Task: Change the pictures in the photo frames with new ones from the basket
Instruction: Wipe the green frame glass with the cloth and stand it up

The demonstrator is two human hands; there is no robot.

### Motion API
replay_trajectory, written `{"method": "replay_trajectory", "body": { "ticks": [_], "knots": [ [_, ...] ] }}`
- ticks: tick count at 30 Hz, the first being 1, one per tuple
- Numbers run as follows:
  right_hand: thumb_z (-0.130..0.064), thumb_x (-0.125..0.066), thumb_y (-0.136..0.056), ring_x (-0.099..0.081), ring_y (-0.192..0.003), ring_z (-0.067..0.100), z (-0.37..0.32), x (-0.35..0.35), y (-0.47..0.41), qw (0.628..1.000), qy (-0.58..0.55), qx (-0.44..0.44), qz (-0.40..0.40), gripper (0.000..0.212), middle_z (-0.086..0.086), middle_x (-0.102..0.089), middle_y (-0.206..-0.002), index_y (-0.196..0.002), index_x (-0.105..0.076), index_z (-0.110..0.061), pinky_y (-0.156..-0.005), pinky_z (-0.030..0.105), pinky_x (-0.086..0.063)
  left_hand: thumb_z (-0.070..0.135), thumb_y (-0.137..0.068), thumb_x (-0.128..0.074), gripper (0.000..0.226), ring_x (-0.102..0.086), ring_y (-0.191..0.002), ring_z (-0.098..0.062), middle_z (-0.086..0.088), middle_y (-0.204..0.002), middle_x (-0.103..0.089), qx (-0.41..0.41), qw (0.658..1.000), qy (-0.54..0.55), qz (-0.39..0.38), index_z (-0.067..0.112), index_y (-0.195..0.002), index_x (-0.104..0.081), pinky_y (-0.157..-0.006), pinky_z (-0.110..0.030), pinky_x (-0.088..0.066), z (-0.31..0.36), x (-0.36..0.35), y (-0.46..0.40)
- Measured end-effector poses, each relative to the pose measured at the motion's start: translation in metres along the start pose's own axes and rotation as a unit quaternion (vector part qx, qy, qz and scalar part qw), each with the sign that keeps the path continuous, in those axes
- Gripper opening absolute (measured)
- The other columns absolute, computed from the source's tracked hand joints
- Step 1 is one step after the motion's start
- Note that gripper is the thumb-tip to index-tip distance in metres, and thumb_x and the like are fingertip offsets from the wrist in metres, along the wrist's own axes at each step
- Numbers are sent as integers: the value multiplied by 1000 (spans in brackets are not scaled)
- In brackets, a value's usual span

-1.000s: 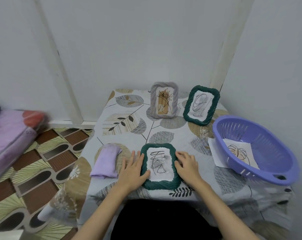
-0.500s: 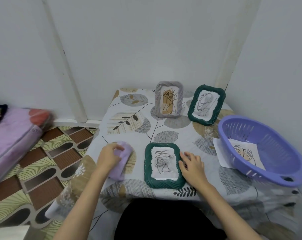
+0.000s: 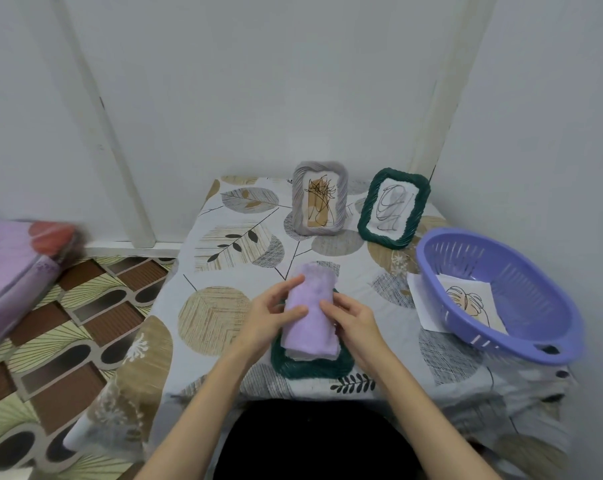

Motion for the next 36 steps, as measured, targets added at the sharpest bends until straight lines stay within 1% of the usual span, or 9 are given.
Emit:
{"method": "replay_trajectory", "body": {
  "ticks": [3,5,9,12,16,21,26,33,36],
  "knots": [
    [-2,-65,-81,-60,-83,16,-14,11,-1,992,72,64,81,30,2,-66,-91,-111,-61,-1,-75,20,-51,3,-78,-69,56,-55,-111,-18,3,-127,-57,-20,996,-87,-21,26,-126,-53,-91,-27,-50,-2,5,-5],
    [-4,-67,-79,-52,-71,6,-33,23,0,941,250,189,126,33,-1,-61,-86,-112,-62,-4,-66,9,-45,15,-78,-71,55,-48,-117,-14,10,-129,-53,-42,978,-204,-3,30,-127,-51,-95,-25,-43,-5,17,-10],
    [-5,-60,-82,-47,-73,11,-29,30,-5,754,589,290,-24,34,4,-49,-86,-116,-61,-9,-66,11,-37,52,-65,-74,76,-26,-136,-15,9,-145,-37,-23,923,-384,1,36,-132,-41,-114,-45,-21,-22,43,-14],
    [-15,-52,-78,-54,-79,31,-2,32,-6,694,670,241,-108,31,13,-52,-84,-105,-66,-8,-66,34,-44,87,-39,-55,116,-9,-142,-15,12,-152,-22,19,895,-445,-28,35,-140,-31,-116,-50,-10,-31,52,-12],
    [-43,-49,-77,-52,-83,23,4,38,-6,657,692,292,-65,34,3,-58,-88,-92,-71,-23,-66,35,-43,83,-50,-56,110,2,-143,-9,18,-154,-10,28,869,-490,-56,36,-143,-22,-114,-46,1,-36,57,-12],
    [-51,-42,-85,-48,-105,26,15,42,-14,683,676,256,-100,47,-1,-48,-138,-123,-58,-28,-84,41,-43,95,-29,-48,136,16,-141,-7,23,-152,8,44,849,-510,-126,38,-146,-8,-114,-43,12,-38,60,-19],
    [-56,-34,-90,-47,-89,25,22,41,-31,678,676,267,-103,54,-1,-54,-133,-129,-53,-24,-77,39,-50,57,-60,-75,119,35,-119,-3,23,-131,31,106,833,-518,-161,42,-143,8,-103,-38,24,-32,56,-14],
    [-39,-41,-84,-44,-76,21,22,0,-41,636,693,329,-87,41,-7,-64,-119,-114,-63,-22,-62,34,-47,91,-33,-49,140,38,-132,-16,9,-148,34,86,775,-591,-205,37,-142,21,-110,-50,22,-47,61,-30],
    [-34,-44,-84,-47,-74,21,29,13,-27,616,687,363,-133,37,-10,-63,-118,-115,-63,-23,-64,29,-43,86,-39,-54,135,39,-132,-17,7,-147,35,86,776,-592,-201,39,-141,21,-110,-50,22,-48,62,-29]
  ]
}}
Point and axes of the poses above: each hand's wrist, its own y-axis away from the middle knuckle, its own x-axis out of the back of the hand, z = x × y, the point moved 2 cm from there along -y, towards the middle knuckle
